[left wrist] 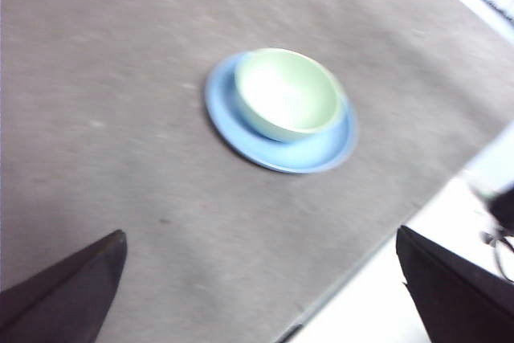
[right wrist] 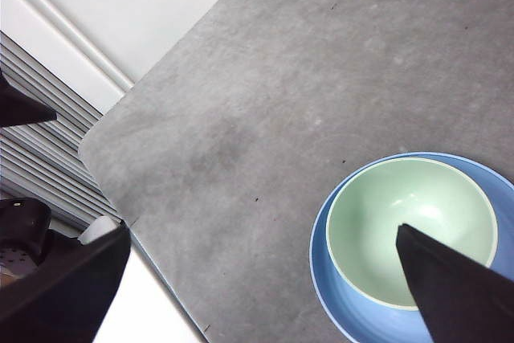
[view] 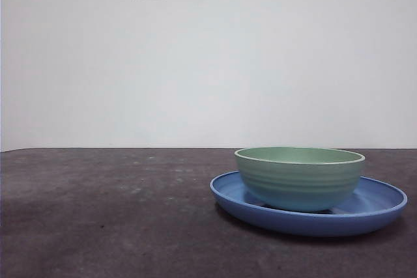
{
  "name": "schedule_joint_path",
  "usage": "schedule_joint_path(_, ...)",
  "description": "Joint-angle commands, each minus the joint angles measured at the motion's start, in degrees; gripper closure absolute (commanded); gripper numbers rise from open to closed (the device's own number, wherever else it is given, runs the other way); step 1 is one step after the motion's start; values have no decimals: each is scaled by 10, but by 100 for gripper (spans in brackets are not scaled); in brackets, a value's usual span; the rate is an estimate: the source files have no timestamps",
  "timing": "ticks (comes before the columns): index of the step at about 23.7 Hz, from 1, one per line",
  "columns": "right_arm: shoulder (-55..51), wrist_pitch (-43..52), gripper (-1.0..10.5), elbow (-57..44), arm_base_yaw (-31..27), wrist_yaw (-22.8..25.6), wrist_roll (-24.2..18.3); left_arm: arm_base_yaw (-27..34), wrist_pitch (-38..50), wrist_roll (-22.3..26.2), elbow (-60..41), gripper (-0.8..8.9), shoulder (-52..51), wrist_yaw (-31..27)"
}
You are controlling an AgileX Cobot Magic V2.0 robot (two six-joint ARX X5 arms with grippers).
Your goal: Place the green bowl on the blue plate
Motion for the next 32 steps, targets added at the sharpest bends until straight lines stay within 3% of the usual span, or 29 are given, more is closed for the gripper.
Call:
schedule_joint_path(1,3,4,325,12,2,-2,3,-2,7,-3,3,189,3,10)
schedule_joint_path(6,3,2,326,12,2,19,4,-2,6,-1,3,189,3,9)
schedule_joint_path(18,38,-85,326,12,2,198,8,-2,4,1,3,189,3,9)
schedule_joint_path(32,211,-71,326,12,-21,208,-1,-2,-11,1,3,189,3,9)
